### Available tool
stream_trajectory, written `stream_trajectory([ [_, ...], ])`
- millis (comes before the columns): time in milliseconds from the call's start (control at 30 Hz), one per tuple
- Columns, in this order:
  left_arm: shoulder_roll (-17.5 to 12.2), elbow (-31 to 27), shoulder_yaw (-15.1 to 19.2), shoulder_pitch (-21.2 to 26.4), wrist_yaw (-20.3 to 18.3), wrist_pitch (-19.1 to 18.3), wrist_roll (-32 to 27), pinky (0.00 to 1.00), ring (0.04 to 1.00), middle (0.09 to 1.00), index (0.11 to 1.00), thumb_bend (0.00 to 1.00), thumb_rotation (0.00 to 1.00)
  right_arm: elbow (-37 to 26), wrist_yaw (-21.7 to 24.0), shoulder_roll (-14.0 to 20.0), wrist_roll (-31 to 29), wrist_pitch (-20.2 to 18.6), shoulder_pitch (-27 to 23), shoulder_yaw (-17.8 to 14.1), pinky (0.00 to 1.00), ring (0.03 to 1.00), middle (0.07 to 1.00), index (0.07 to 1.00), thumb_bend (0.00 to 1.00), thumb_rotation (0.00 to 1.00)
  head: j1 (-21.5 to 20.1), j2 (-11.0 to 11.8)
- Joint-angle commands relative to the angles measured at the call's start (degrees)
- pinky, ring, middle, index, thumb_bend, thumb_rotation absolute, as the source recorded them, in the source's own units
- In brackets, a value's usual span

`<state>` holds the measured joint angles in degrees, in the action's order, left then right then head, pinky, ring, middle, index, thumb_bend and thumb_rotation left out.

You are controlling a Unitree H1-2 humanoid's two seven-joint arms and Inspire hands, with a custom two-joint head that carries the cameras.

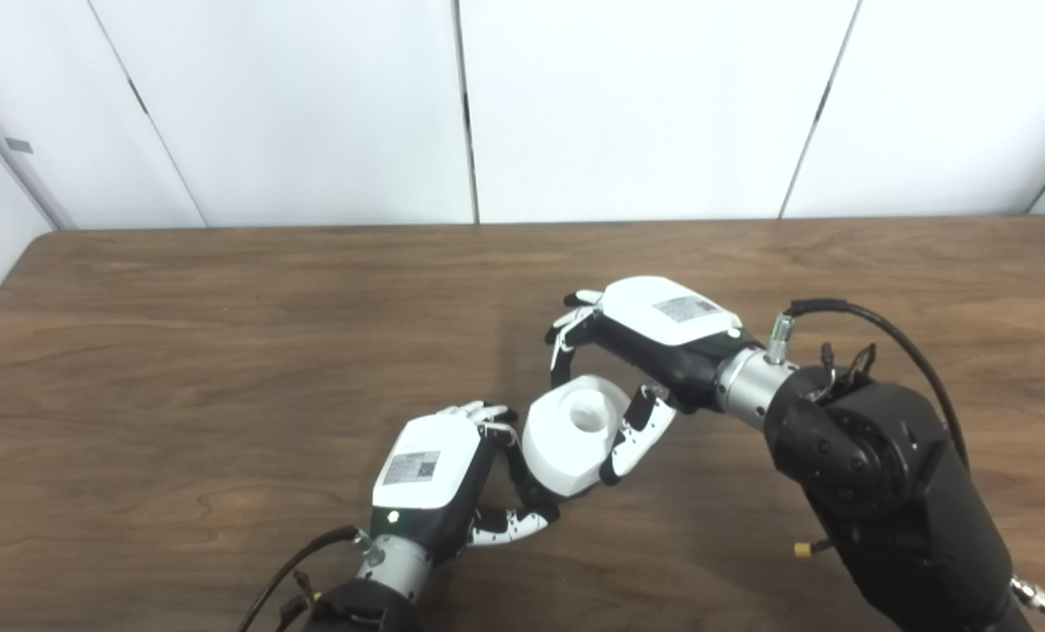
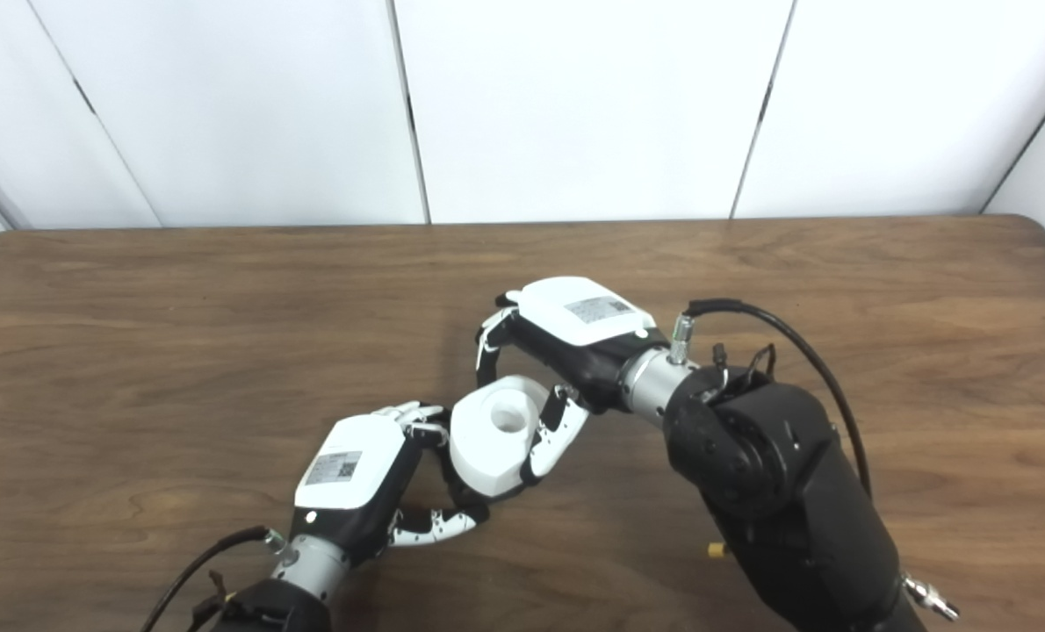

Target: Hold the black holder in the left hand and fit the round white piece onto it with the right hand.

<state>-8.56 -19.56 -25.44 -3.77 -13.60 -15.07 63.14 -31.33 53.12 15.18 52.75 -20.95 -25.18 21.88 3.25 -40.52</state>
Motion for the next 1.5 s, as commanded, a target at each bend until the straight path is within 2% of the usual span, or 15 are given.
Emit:
stream_trajectory([
  [0, -0.6, 4.2, -1.8, -1.8, -3.5, -0.2, 0.1, 0.86, 0.877, 0.829, 0.492, 0.51, 0.05, -0.7, -1.4, -0.2, 0.0, 1.3, -1.5, -0.2, 0.84, 0.957, 0.827, 0.488, 0.52, 0.14, 0.1, 0.0],
  [700, -0.5, 3.7, -1.8, -1.8, -4.1, -0.6, 0.4, 0.86, 0.88, 0.832, 0.493, 0.51, 0.06, 0.3, -1.1, -1.2, 0.3, 0.5, -0.9, 0.5, 0.84, 0.959, 0.837, 0.488, 0.52, 0.14, 0.0, -0.2],
  [1467, -0.1, 3.1, -1.8, -1.7, -4.5, -0.9, 0.1, 0.86, 0.885, 0.833, 0.493, 0.51, 0.05, 2.8, -1.2, -0.1, 0.6, 0.7, -0.4, 1.0, 0.83, 0.96, 0.853, 0.492, 0.52, 0.15, 0.1, -0.4],
])
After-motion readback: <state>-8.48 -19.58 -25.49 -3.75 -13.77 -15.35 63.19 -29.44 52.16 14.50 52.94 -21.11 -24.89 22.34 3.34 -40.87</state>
